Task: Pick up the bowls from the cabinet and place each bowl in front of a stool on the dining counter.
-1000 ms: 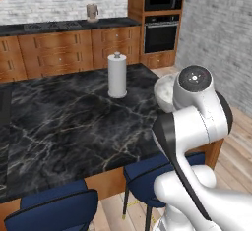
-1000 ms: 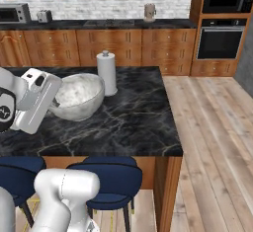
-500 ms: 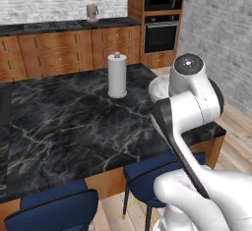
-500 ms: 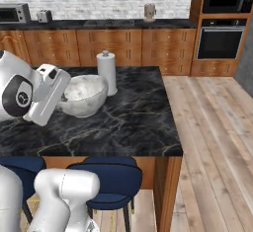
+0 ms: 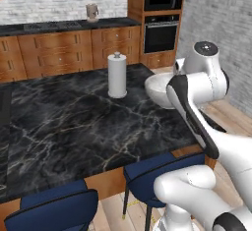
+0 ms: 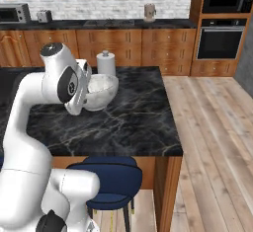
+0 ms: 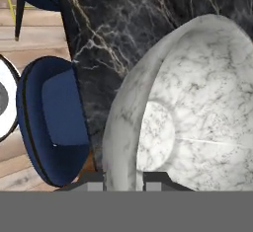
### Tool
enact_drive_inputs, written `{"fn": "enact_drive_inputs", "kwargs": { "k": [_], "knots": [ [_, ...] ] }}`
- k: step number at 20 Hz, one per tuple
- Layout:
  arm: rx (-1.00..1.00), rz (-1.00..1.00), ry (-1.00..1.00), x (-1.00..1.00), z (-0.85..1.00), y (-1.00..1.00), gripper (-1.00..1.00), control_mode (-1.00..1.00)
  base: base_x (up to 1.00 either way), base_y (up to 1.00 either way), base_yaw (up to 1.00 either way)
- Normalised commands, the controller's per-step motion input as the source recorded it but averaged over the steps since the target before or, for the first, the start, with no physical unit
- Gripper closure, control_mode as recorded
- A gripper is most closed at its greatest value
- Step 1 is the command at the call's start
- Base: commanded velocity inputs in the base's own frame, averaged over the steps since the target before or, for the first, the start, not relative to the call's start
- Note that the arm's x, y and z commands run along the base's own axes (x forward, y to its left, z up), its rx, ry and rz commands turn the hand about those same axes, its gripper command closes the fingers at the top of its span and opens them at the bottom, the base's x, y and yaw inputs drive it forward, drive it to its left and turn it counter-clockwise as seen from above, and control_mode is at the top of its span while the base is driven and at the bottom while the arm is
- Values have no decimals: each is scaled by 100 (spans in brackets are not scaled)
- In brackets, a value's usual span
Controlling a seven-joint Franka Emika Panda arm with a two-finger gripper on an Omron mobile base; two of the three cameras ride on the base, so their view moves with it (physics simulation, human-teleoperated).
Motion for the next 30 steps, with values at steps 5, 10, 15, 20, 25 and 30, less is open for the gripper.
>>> {"fn": "enact_drive_inputs", "kwargs": {
  "k": [5, 10, 15, 20, 25, 30],
  "knots": [
    [0, 50, 1, 67, -56, -35, 100, -100, 0, 0, 0],
    [4, 45, 0, 38, -52, -4, 100, -100, 0, 0, 0],
    [2, 18, 5, 15, -44, 0, 100, -100, 0, 0, 0],
    [-12, 2, 8, 26, -35, 0, 100, -100, 0, 0, 0],
    [-8, 1, 5, 14, -50, 0, 100, -100, 0, 0, 0],
    [0, 1, 1, 10, -57, -2, 100, -100, 0, 0, 0]
  ]
}}
